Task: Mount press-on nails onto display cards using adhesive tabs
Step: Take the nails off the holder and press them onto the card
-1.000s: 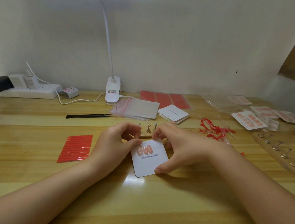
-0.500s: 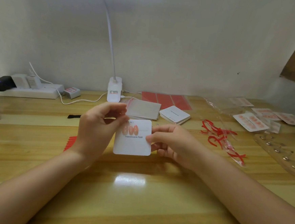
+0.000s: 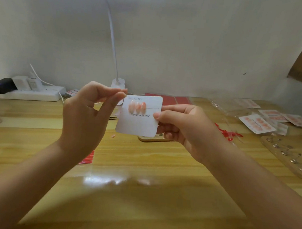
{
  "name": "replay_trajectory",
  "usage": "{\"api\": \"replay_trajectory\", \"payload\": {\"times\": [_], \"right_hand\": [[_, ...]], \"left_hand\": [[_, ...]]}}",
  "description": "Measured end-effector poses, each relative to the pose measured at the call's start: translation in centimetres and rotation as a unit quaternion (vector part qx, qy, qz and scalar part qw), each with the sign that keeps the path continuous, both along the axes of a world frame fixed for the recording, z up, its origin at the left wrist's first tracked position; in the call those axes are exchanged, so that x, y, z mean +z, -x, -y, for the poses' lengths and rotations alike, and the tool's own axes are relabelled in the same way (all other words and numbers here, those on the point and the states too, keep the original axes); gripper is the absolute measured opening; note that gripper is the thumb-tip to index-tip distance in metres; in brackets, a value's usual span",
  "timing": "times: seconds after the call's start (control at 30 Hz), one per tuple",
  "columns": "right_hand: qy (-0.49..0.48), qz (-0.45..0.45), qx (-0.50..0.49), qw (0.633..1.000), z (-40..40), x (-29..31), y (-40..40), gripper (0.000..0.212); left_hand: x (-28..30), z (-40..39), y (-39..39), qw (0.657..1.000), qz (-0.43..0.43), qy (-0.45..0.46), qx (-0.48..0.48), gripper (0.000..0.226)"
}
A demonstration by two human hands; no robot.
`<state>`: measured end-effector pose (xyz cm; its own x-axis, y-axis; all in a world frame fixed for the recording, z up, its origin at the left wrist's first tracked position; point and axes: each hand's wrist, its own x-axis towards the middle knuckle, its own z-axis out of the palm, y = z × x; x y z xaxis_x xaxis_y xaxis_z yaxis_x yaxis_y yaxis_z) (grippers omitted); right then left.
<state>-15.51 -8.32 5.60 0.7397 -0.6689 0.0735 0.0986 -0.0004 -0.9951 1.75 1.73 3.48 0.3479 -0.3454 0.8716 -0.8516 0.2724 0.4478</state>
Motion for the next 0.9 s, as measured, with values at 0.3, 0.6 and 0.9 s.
{"api": "replay_trajectory", "payload": {"times": [0.3, 0.6, 0.9], "right_hand": [[0.033, -0.020, 0.036, 0.999, -1.4, 0.4, 0.1, 0.009], [0.044, -0.022, 0.036, 0.998, -1.8, 0.5, 0.2, 0.009], [0.053, -0.014, 0.040, 0.998, -1.7, 0.5, 0.3, 0.008]], "left_hand": [[0.0, -0.1, 0.9, 0.986, 0.159, 0.023, 0.046, 0.019], [-0.3, 0.1, 0.9, 0.975, 0.212, 0.041, 0.061, 0.020], [-0.8, 0.2, 1.2, 0.980, 0.192, 0.027, 0.043, 0.018]]}}
